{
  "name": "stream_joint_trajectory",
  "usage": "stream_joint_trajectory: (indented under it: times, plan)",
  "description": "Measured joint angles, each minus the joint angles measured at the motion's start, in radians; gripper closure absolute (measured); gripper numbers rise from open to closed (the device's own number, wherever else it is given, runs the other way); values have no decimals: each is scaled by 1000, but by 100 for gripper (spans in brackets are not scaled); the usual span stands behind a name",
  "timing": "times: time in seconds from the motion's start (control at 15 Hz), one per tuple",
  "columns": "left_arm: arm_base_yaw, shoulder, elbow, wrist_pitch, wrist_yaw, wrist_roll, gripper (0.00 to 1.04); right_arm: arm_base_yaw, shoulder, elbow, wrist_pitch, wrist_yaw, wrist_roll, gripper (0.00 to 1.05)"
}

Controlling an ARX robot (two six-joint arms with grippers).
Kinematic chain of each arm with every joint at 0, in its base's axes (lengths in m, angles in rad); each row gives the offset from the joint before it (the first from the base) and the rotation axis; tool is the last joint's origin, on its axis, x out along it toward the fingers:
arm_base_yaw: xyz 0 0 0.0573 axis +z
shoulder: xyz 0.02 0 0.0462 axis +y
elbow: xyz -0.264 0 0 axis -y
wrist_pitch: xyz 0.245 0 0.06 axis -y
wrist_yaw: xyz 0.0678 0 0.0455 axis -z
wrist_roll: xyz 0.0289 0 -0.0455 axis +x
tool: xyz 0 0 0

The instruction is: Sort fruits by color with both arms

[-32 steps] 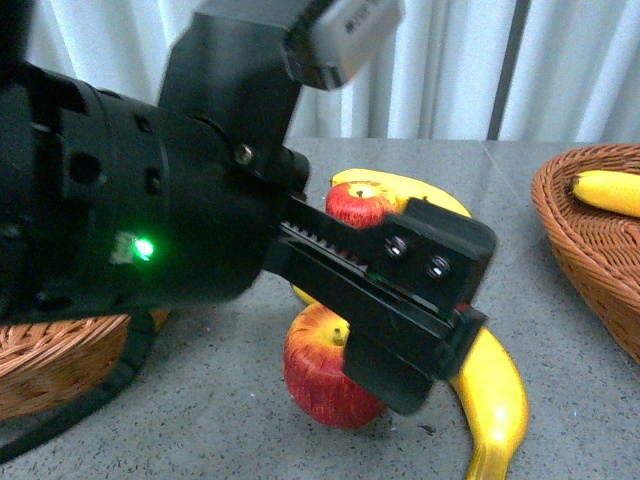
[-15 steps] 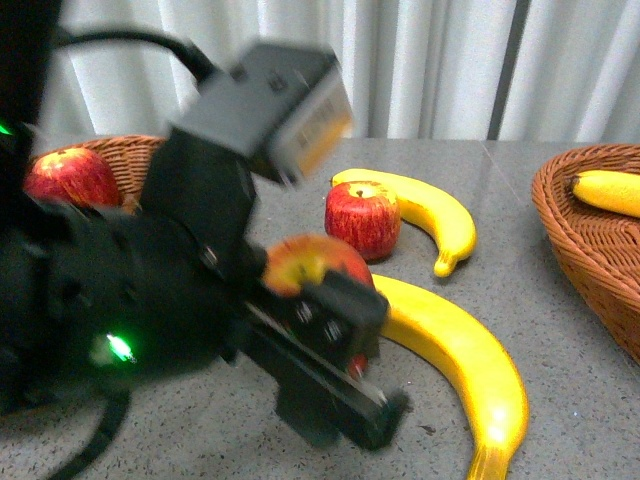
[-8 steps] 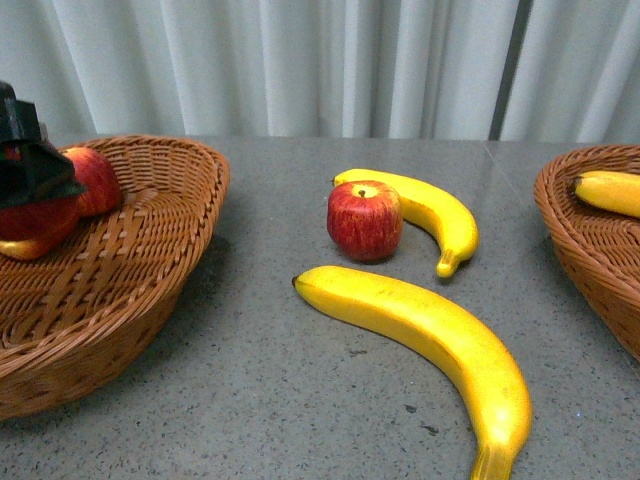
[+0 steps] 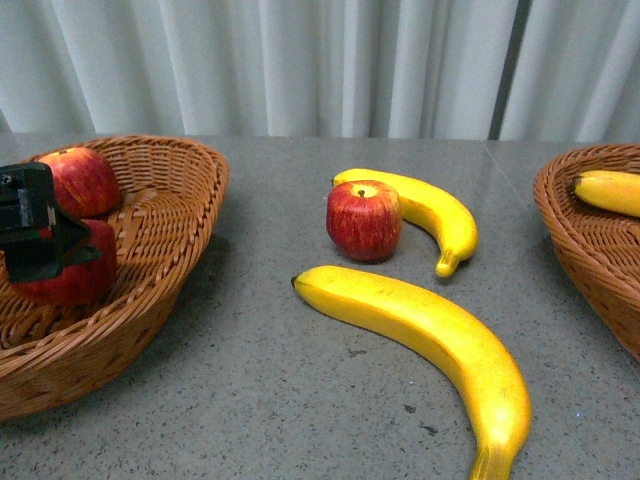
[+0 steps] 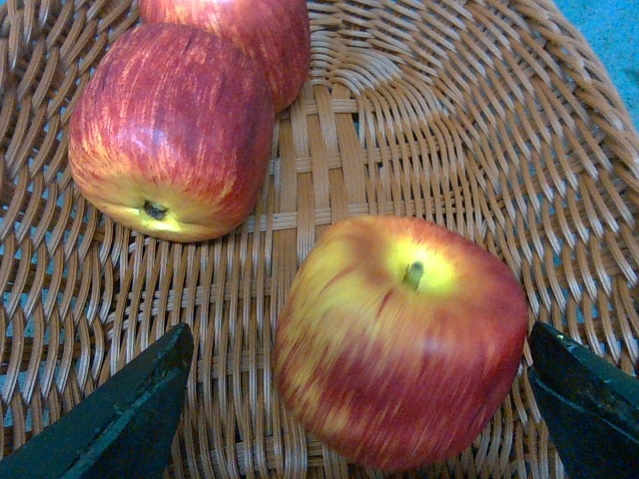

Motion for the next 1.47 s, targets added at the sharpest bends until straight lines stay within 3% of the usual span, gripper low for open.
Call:
stream_joint_trajectory:
  times: [0.33, 0.47, 0.8, 1.07, 1.47]
  plan:
    - [-152, -227, 51, -56, -39, 95, 7, 0, 0, 0, 0, 0, 0, 7]
    - [-185, -121, 142, -1, -14, 125, 7, 0, 0, 0, 0, 0, 0, 7]
    - [-360, 360, 509, 35, 79, 195, 7, 0, 0, 0, 0, 0, 0, 7]
    - [-402, 584, 623, 40, 105, 314, 7, 0, 0, 0, 0, 0, 0, 7]
    - [-373, 680, 691, 3, 159, 297, 7, 0, 0, 0, 0, 0, 0, 7]
